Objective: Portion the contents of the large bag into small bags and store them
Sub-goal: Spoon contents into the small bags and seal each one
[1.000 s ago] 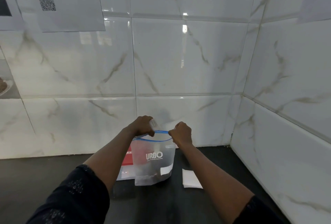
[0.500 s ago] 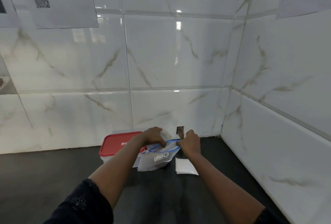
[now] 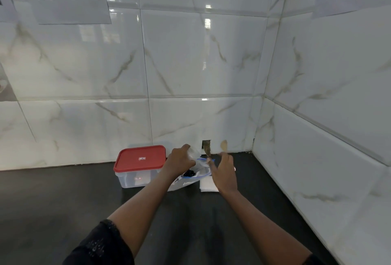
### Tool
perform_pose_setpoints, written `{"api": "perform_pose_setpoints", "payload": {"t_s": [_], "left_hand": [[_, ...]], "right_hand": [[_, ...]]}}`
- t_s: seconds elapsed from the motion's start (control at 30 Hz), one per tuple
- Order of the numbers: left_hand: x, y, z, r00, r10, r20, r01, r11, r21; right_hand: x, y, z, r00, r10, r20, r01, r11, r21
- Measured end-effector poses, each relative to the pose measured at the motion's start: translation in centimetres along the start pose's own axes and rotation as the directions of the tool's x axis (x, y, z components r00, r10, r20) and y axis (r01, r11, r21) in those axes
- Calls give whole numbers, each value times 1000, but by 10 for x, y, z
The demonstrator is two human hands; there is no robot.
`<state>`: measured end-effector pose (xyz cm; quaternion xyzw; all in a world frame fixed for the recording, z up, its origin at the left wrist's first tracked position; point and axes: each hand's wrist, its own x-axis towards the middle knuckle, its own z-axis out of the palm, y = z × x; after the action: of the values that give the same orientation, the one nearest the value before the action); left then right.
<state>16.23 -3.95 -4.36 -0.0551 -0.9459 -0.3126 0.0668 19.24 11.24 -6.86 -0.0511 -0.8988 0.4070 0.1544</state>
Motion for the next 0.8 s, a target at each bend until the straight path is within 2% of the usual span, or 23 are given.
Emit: {"api": "perform_pose_setpoints", "payload": {"t_s": [0.1, 0.23, 0.4, 0.53, 0.73, 0.8], "left_hand": [[-4, -1, 0, 1000, -10, 18, 10, 1000, -16], [-5, -2, 2, 1000, -28, 14, 28, 999, -31], [-2, 0, 1, 999, -47, -27, 45, 997, -57], [-2, 1, 2, 997, -61, -55, 57, 996, -71], [-7, 0, 0, 996, -35, -83, 29, 997, -78], [-9, -1, -1, 994, -43, -101, 33, 995, -95]], "right_hand": [[6, -6, -16, 996, -87, -28, 84, 991, -104], [11, -24, -49, 966, -251, 68, 260, 931, -255], [13, -42, -78, 948, -235, 214, 289, 917, -275], [3, -50, -75, 902, -239, 360, 374, 849, -374], [-3, -47, -41, 897, -285, 337, 397, 855, -334], [-8, -42, -27, 877, -316, 361, 448, 808, -383]]}}
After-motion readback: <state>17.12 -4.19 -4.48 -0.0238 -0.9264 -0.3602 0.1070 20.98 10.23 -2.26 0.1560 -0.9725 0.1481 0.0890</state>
